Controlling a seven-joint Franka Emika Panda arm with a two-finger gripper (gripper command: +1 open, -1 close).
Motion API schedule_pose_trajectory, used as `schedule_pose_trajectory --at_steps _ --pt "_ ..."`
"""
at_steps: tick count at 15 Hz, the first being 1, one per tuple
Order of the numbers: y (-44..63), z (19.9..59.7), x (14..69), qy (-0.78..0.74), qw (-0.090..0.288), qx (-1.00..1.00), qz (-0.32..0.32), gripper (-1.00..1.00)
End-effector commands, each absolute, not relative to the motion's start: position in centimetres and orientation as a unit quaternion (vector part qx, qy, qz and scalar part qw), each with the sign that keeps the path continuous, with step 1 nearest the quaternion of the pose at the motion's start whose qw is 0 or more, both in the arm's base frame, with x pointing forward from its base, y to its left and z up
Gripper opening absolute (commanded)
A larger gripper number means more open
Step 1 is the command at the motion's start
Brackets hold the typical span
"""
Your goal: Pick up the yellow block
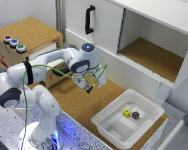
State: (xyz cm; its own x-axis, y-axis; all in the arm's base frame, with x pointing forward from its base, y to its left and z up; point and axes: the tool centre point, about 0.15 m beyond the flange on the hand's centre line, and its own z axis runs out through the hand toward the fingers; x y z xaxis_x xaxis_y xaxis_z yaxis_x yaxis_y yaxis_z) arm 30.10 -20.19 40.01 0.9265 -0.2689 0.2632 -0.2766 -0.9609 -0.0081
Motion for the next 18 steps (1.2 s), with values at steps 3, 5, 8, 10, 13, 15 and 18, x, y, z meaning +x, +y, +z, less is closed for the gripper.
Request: schedule_pose_trajectory --at_steps 3,5,8,10,13,15,18 --pt "-32.2 37.7 32.6 -0.138 -0.025 0.988 0.059 1.0" --pt "-34.5 36.6 32.8 -0.13 -0.032 0.99 0.052 1.0" --pt "-37.5 33.9 33.1 -0.113 -0.033 0.993 0.034 1.0" --pt "-38.9 31.7 33.4 -0.102 -0.031 0.994 0.023 1.0" --pt "-39.9 29.0 34.3 -0.094 -0.024 0.995 0.026 1.0" --pt "-39.6 27.6 35.3 -0.084 -0.021 0.996 0.038 1.0" --pt "-39.2 25.3 36.9 -0.077 -0.028 0.996 0.047 1.0"
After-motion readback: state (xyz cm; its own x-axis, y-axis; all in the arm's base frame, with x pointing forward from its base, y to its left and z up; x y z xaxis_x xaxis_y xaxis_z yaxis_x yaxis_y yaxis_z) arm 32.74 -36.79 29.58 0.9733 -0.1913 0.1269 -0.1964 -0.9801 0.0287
